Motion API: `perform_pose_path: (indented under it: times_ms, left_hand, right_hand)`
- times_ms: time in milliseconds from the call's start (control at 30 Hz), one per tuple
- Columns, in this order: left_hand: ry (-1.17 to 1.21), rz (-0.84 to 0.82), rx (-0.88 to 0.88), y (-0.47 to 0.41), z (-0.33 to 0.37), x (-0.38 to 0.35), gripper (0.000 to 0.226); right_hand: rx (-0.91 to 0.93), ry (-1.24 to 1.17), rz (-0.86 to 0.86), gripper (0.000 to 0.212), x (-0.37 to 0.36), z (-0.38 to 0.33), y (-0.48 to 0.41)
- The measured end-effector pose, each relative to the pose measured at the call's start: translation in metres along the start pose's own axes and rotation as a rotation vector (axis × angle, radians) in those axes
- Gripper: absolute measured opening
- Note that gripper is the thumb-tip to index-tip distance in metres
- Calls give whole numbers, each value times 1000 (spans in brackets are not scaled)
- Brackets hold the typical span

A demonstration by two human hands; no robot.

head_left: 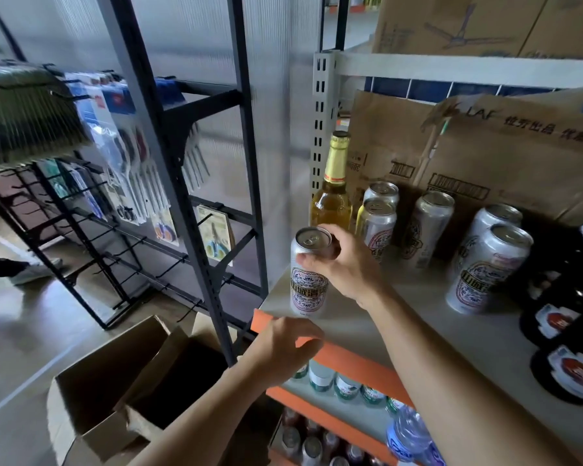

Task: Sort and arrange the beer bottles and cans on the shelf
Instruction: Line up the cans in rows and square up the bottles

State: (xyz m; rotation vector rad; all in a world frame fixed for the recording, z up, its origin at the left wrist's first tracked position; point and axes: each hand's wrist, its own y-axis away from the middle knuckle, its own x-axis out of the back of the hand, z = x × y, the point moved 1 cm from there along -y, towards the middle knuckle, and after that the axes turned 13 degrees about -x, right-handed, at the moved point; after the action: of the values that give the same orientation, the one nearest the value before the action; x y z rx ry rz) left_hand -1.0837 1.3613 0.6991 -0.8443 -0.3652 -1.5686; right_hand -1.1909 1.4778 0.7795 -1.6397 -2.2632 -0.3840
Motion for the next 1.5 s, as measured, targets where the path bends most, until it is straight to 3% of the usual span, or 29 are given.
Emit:
perform_pose_path:
  times_ms: [167, 267, 333, 400, 500, 633, 733, 933, 1233, 1400, 1500]
  left_hand:
    - [94, 33, 92, 4, -6, 14, 17]
    - [142, 48, 199, 0, -9, 24, 45]
    - [335, -13, 233, -5, -9, 27, 64]
    - [611, -153, 222, -12, -2, 24, 72]
    - [798, -346, 116, -26, 24, 14, 78]
    - [974, -344, 52, -42, 56, -1, 97]
    - [980, -313, 39, -50, 70, -10, 89]
    - [995, -362, 12, -57, 88, -21, 57]
    - [1029, -434, 30, -64, 99, -30, 53]
    - [944, -382, 57, -67, 106, -37, 58]
    - [892, -326, 35, -67, 110, -44, 48]
  right_hand:
    - [-66, -146, 199, 32, 10, 7, 8]
    - [-111, -295, 274, 25, 32, 9, 15]
    - [-121, -401, 300, 14, 48, 6, 21]
    - [-130, -456, 335, 15, 63, 2, 25]
    - [-185, -552, 397, 21, 83, -2, 30]
    - [-261, -585, 452, 38, 105, -4, 37]
    - [-296, -553, 462, 29, 119, -3, 45]
    - [-312, -514, 435, 33, 138, -2, 55]
    - [-301, -536, 390, 30, 158, 3, 64]
    - [-323, -483, 335, 32, 169, 10, 62]
    - [-323, -441, 295, 32, 174, 14, 59]
